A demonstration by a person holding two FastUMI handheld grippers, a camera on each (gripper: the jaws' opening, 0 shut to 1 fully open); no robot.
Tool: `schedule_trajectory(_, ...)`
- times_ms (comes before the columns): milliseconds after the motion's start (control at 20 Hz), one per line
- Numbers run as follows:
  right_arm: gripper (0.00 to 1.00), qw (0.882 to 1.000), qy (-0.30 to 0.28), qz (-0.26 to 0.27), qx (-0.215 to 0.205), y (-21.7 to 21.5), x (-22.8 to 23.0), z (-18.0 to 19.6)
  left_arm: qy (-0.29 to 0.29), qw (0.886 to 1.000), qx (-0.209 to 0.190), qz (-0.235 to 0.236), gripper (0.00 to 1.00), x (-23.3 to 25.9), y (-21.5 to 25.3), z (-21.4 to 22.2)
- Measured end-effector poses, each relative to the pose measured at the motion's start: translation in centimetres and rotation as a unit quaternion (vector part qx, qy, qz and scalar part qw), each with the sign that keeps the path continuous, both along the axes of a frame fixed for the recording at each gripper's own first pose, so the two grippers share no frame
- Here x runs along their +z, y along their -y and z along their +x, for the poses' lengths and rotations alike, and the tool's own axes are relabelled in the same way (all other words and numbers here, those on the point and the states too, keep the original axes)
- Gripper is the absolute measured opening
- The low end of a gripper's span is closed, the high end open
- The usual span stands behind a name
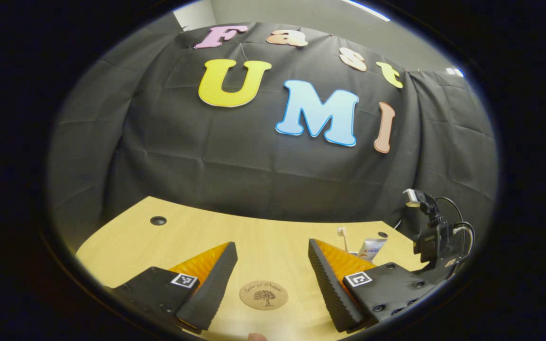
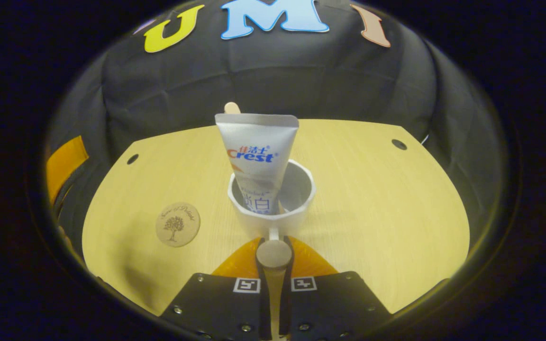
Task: Put the toothbrush and toothpaste on the desktop into the cup, then pick up the cup and place it on the coaster on the desktop.
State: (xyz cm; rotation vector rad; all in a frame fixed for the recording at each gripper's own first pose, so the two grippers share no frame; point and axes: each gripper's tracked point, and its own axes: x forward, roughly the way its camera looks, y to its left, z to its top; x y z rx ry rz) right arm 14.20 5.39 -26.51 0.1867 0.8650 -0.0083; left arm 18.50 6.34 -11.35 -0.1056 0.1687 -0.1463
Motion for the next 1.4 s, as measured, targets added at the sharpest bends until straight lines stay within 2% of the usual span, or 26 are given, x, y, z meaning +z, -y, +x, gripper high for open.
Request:
schedule_trajectory(250,0.09,0.999,0.022,0.006,0.024,-2.2,0.5,-0.1,0.004,1.000,0.005,0.000,0.94,0.3,-0.8,-0.5)
schedule_trajectory(650,0.09,0.996,0.062,0.025,0.054,-7.2,1.6,0.6,0.006,1.000,0.030,0.006,0.94,0.5,-4.6,-2.0)
schedule_trajectory(850,0.09,0.994,0.081,0.035,0.061,-9.0,2.4,1.2,0.011,0.999,0.043,0.010,0.97,1.1,-6.5,-3.0)
schedule_trajectory(1000,0.08,0.992,0.093,0.041,0.069,-10.6,3.2,1.5,0.013,0.998,0.053,0.010,0.94,1.3,-7.9,-3.7)
schedule_trajectory(1400,0.09,0.989,0.110,0.030,0.094,-14.4,3.4,1.5,0.016,0.998,0.067,0.007,0.94,1.8,-10.0,-4.9)
